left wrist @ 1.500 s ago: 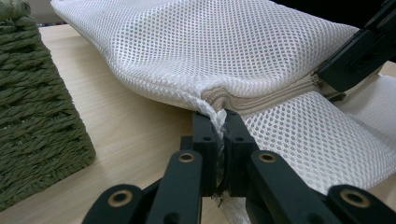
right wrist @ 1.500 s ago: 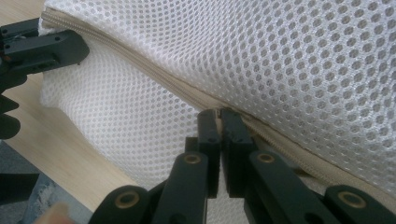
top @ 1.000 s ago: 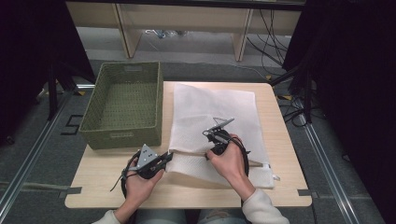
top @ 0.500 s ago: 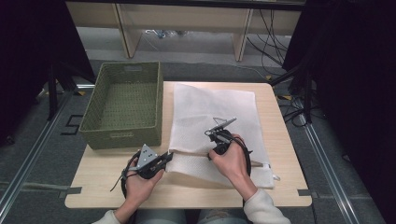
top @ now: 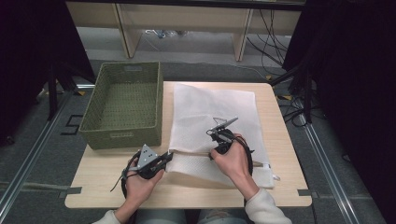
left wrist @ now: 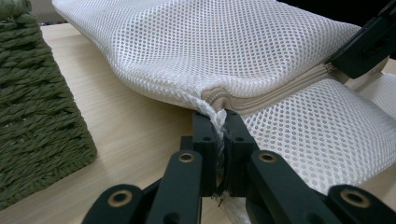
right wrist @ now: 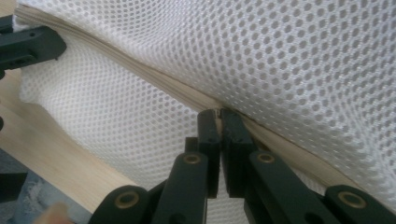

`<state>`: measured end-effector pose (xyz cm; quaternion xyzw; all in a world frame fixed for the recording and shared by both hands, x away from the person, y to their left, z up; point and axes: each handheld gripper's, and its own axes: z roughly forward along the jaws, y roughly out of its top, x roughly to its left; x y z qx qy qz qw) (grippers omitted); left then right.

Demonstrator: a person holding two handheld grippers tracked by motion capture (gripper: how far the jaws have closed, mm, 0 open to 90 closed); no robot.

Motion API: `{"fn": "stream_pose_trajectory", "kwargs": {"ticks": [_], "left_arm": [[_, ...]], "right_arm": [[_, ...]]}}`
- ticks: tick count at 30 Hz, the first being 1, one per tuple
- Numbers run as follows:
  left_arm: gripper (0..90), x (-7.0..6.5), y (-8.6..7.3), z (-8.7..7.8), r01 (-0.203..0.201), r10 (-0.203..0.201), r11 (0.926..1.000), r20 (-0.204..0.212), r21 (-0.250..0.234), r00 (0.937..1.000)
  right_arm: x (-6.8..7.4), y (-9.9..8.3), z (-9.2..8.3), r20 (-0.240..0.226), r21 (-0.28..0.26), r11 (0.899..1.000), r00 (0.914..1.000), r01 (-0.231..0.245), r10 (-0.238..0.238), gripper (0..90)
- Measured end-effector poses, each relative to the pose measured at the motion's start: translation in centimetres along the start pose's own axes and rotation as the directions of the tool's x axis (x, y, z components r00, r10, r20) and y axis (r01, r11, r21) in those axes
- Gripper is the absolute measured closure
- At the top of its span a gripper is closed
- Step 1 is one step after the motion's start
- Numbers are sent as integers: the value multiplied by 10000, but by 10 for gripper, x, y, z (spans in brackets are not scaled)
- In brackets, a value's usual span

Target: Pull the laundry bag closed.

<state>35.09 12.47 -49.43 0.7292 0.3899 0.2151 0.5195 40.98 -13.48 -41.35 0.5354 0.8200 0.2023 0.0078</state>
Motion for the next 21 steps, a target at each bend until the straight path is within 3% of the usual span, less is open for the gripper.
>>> {"fn": "stream_pose_trajectory", "kwargs": {"ticks": [2, 3, 6, 9, 15, 21], "left_arm": [[848, -1, 0, 0, -9, 9, 10000, -29, -5, 10000], [848, -1, 0, 0, -8, 8, 10000, -24, -7, 10000], [848, 0, 0, 0, -18, 18, 10000, -15, 0, 10000], [848, -1, 0, 0, -43, 43, 10000, -63, 2, 10000], [847, -1, 0, 0, -56, 56, 10000, -77, 24, 10000], [848, 0, -1, 1, -70, 70, 10000, -57, -1, 10000]], "right_arm": [[-1, 0, 0, -3, 9, 10000, 10000, 9, -9, 886], [1, 0, -1, -42, 45, 9996, 9996, -295, 295, 885], [-1, -1, -1, 10, -10, 9999, 9999, -155, 155, 886], [-1, -1, -2, -19, 55, 9994, 9994, -341, 341, 886], [-8, -3, -3, -82, -98, 10000, 10000, 12, -13, 885], [-7, -3, -5, -41, -58, 9996, 9996, -293, 292, 885]]}}
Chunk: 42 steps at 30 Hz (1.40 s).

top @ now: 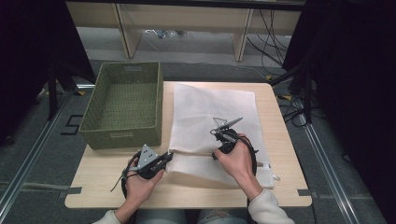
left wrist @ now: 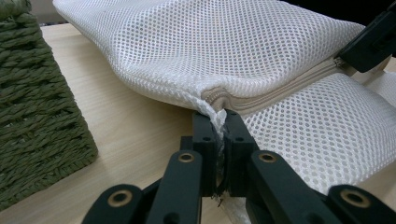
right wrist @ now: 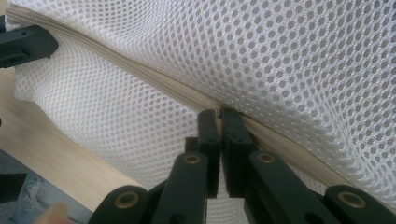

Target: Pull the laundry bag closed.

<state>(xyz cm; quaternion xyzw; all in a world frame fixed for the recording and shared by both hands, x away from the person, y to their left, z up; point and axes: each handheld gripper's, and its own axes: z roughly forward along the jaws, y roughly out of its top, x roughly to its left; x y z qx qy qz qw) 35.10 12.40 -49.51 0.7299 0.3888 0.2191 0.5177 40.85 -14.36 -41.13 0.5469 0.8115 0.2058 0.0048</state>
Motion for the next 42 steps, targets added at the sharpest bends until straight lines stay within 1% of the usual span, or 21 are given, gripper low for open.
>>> {"fn": "stream_pose_trajectory", "kwargs": {"ticks": [1, 2, 4, 6, 7, 10, 13, 16, 19, 20, 21, 23, 26, 29, 31, 32, 34, 35, 38, 39, 42], "left_arm": [[847, 0, 0, 0, 0, 0, 10000, 0, 0, 10000], [847, 0, 0, 0, 20, -20, 10000, -4, 6, 10000], [847, 0, 0, 0, 20, -20, 10000, -9, 22, 10000], [847, 0, 0, -1, 8, -8, 10000, -15, 31, 10000], [847, 0, 0, -1, -18, 18, 10000, -1, 34, 10000], [847, 0, 0, -1, -2, 2, 10000, -31, 34, 10000], [847, 0, 0, -1, -1, 1, 10000, -26, 40, 10000], [847, 0, 0, -1, -16, 16, 10000, -36, 49, 10000], [847, 0, 0, 0, -24, 24, 10000, -18, 15, 10000], [847, 0, 0, 0, -6, 6, 10000, -36, 19, 10000], [847, 0, 0, 0, -14, 15, 10000, -42, 25, 10000], [847, 1, 0, 0, -29, 29, 10000, -19, 5, 10000], [847, 0, 0, 0, 6, -6, 10000, -42, 13, 10000], [847, 1, 0, 0, 10, -10, 10000, -24, -1, 10000], [847, 1, 0, 0, 14, -14, 10000, -18, -5, 10000], [847, 1, 0, 0, -21, 21, 10000, -31, 4, 10000], [847, 1, 0, 0, -5, 5, 10000, -31, 17, 10000], [847, 1, 0, 0, 0, 0, 10000, -28, 15, 10000], [847, 1, 0, 0, 1, -1, 10000, -38, 21, 10000], [847, 1, 0, 0, 1, -1, 10000, -38, 21, 10000], [847, 1, 0, 0, -2, 2, 10000, -40, 16, 10000]], "right_arm": [[-3, 0, 1, -23, -51, 9993, 9993, 371, -371, 886], [-3, 0, 1, -23, -51, 9993, 9993, 371, -371, 886], [-1, 0, 1, -60, 24, 9999, 9999, 112, -112, 886], [-2, 0, 1, 21, -12, 9995, 9995, 316, -316, 885], [-1, 0, 0, 92, 107, 9999, 10000, -25, 24, 885], [-2, -1, 0, 86, 57, 9999, 9999, 122, -122, 886], [-1, -1, -2, 111, 218, 9994, 9996, -266, 263, 885], [-3, -1, 0, 111, 96, 9999, 9999, 57, -58, 886], [-4, -3, -1, 222, 159, 9998, 9997, -108, 104, 885], [-4, -3, -3, 158, 386, 9988, 9994, -307, 301, 886], [-7, -2, -1, 145, 117, 9998, 9998, 163, -165, 885], [-6, -2, -2, 241, 223, 9997, 9997, -44, 38, 885], [-6, -2, -2, 213, 142, 9998, 9996, 164, -167, 886], [-8, -3, -3, 224, 176, 9998, 9997, 77, -81, 886], [-8, -3, -3, 300, 192, 9998, 9995, -38, 33, 886], [-6, -3, -4, 261, 241, 9990, 9990, -381, 375, 885], [-7, -4, -4, 271, 219, 9992, 9991, -343, 337, 886], [-9, -4, -4, 275, 196, 9998, 9996, -72, 66, 885], [-9, -4, -4, 276, 309, 9993, 9994, -216, 207, 885], [-12, -4, -4, 258, 216, 9998, 9996, 57, -63, 885], [-11, -5, -5, 304, 244, 9995, 9993, -223, 215, 886]]}}
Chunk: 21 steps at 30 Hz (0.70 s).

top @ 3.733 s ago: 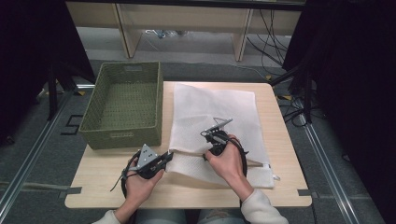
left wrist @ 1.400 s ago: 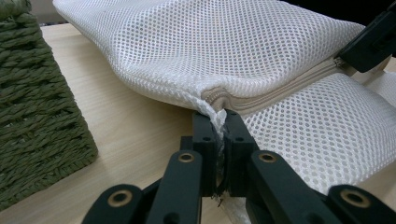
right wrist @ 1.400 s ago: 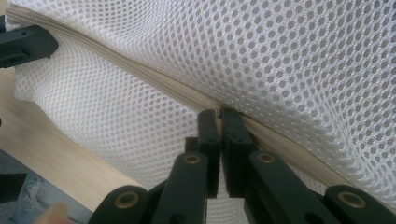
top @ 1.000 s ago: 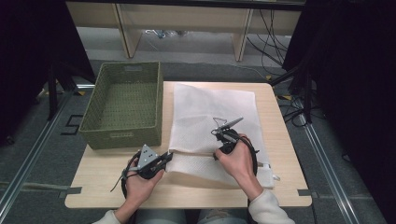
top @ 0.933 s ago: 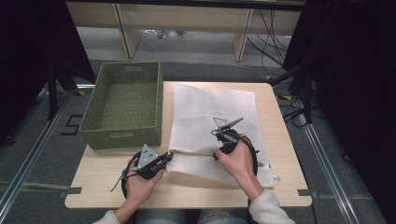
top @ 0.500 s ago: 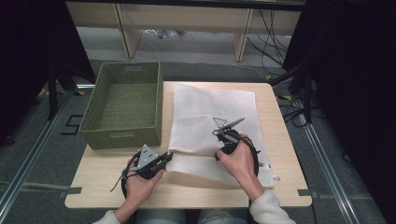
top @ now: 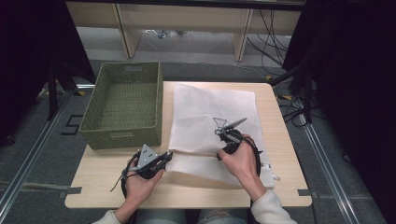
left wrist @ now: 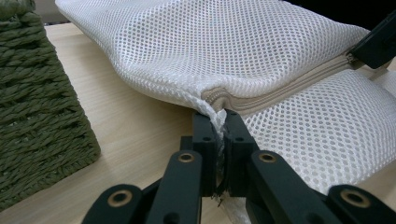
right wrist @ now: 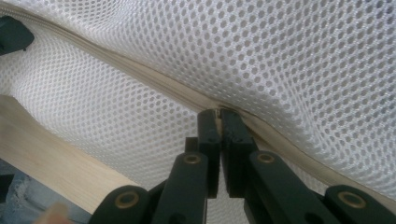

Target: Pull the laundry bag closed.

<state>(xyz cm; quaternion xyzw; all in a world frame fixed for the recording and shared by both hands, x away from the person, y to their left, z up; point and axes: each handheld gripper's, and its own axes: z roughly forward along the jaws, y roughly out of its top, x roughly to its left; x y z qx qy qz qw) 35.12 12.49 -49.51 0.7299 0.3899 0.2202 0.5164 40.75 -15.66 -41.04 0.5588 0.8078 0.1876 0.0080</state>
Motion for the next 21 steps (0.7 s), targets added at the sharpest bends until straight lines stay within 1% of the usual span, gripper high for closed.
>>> {"fn": "stream_pose_trajectory", "kwargs": {"ticks": [1, 2, 3, 5, 6, 7, 8, 9, 10, 11, 12, 13, 14, 16, 17, 18, 19, 21], "left_arm": [[847, 0, 0, 0, 4, -4, 10000, -5, 2, 10000], [847, 0, 0, 0, 4, -4, 10000, -5, 2, 10000], [847, 0, 0, 0, 1, -1, 10000, -6, 0, 10000], [847, 0, 0, 0, 10, -10, 10000, -4, -2, 10000], [847, 0, 0, 0, 11, -11, 10000, -2, -3, 10000], [847, 0, 0, 0, -1, 1, 10000, -17, 8, 10000], [847, 0, 0, 0, 2, -2, 10000, -18, 12, 10000], [847, 0, 0, 0, -6, 6, 10000, -20, 10, 10000], [847, 0, 0, 0, -6, 6, 10000, -20, 10, 10000], [847, 0, 0, 0, -7, 7, 10000, -16, 8, 10000], [847, 0, 0, 0, -7, 7, 10000, -16, 8, 10000], [847, 0, 0, 0, -11, 11, 10000, -23, 10, 10000], [847, 0, 0, 0, -11, 11, 10000, -23, 10, 10000], [847, 0, 0, 0, -6, 6, 10000, -19, 4, 10000], [847, 0, 0, 0, -6, 6, 10000, -19, 7, 10000], [847, 0, 0, 0, -6, 6, 10000, -19, 7, 10000], [847, 0, 0, 0, -8, 8, 10000, -34, 6, 10000], [847, 0, 0, 0, 41, -41, 10000, -66, 18, 10000]], "right_arm": [[1, 0, -1, 30, 2, 9998, 9998, -217, 217, 885], [1, 0, -1, 30, 2, 9998, 9998, -217, 217, 885], [0, -1, 0, -52, -88, 9999, 9999, -108, 107, 886], [-1, -1, 0, -41, -97, 9999, 10000, -51, 51, 885], [1, -1, -1, -27, 125, 9994, 9995, -315, 315, 886], [2, -1, -2, -48, 203, 9992, 9994, -331, 332, 885], [-2, -1, 0, 69, 51, 10000, 10000, 17, -18, 886], [-4, -1, 1, 0, -60, 9999, 9999, 155, -155, 886], [-4, -1, 1, 0, -60, 9999, 9999, 155, -155, 886], [-4, -2, 0, 17, -2, 10000, 10000, -44, 44, 886], [-5, -2, -1, 58, -19, 10000, 10000, -1, 1, 885], [-3, -2, -2, 24, 108, 9996, 9997, -251, 251, 886], [-3, -2, -2, 24, 108, 9996, 9997, -251, 251, 886], [-2, -2, -4, -74, 232, 9986, 9989, -465, 467, 886], [-5, -3, -2, -49, -40, 10000, 10000, -72, 72, 886], [-7, -2, -1, 37, -108, 9997, 9997, 239, -238, 886], [-8, -2, -1, -37, -137, 9993, 9994, 343, -344, 886], [-9, -3, -1, 51, -127, 9996, 9997, 255, -254, 886]]}}
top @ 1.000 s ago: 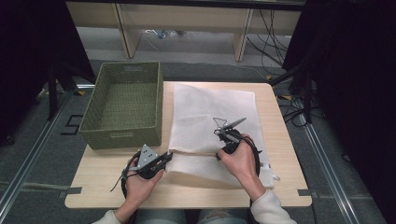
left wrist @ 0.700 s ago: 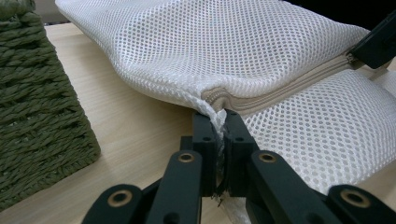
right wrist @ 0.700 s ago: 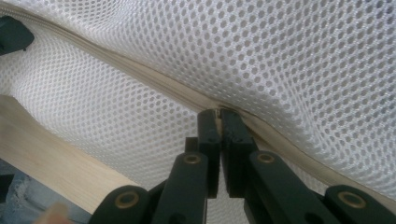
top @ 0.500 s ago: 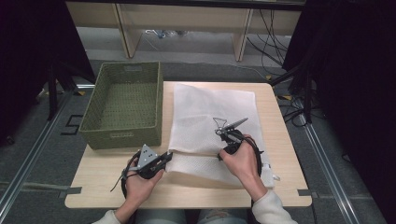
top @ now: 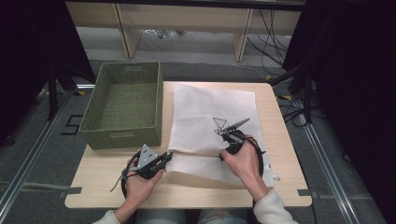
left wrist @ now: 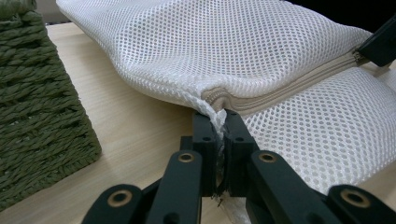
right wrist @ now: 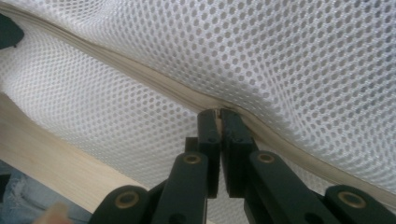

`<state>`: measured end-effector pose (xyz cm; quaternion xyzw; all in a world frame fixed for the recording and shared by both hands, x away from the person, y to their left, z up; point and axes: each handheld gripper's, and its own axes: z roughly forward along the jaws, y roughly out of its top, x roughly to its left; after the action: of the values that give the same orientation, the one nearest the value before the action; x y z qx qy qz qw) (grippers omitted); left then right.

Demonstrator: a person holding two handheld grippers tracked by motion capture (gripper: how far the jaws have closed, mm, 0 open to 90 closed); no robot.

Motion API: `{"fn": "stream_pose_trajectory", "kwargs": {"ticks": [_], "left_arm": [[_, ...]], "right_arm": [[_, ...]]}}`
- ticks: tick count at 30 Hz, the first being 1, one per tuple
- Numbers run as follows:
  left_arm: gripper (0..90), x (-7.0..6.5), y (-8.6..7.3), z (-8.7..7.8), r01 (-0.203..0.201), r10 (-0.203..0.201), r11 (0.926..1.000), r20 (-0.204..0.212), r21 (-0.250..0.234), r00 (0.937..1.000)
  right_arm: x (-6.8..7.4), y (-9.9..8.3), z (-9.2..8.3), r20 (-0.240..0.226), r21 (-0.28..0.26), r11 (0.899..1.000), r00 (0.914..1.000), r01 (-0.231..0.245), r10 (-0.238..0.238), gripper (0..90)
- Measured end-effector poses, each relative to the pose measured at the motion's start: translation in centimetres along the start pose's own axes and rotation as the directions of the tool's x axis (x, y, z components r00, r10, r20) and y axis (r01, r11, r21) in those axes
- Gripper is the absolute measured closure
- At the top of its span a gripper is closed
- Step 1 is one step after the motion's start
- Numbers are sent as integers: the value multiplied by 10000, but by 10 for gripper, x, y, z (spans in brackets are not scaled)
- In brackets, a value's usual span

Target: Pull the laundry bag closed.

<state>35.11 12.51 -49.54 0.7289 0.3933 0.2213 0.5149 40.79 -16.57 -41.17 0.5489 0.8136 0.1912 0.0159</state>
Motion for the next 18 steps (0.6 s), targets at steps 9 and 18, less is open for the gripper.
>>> {"fn": "stream_pose_trajectory", "kwargs": {"ticks": [9, 18], "left_arm": [[847, 0, 0, 0, -48, 48, 10000, 24, -3, 10000], [847, 0, 0, 0, -20, 20, 10000, -3, 3, 10000]], "right_arm": [[-1, -1, -2, 9, -14, 9996, 9996, -295, 295, 886], [-3, -3, -3, 23, 41, 9987, 9988, -498, 498, 885]]}}
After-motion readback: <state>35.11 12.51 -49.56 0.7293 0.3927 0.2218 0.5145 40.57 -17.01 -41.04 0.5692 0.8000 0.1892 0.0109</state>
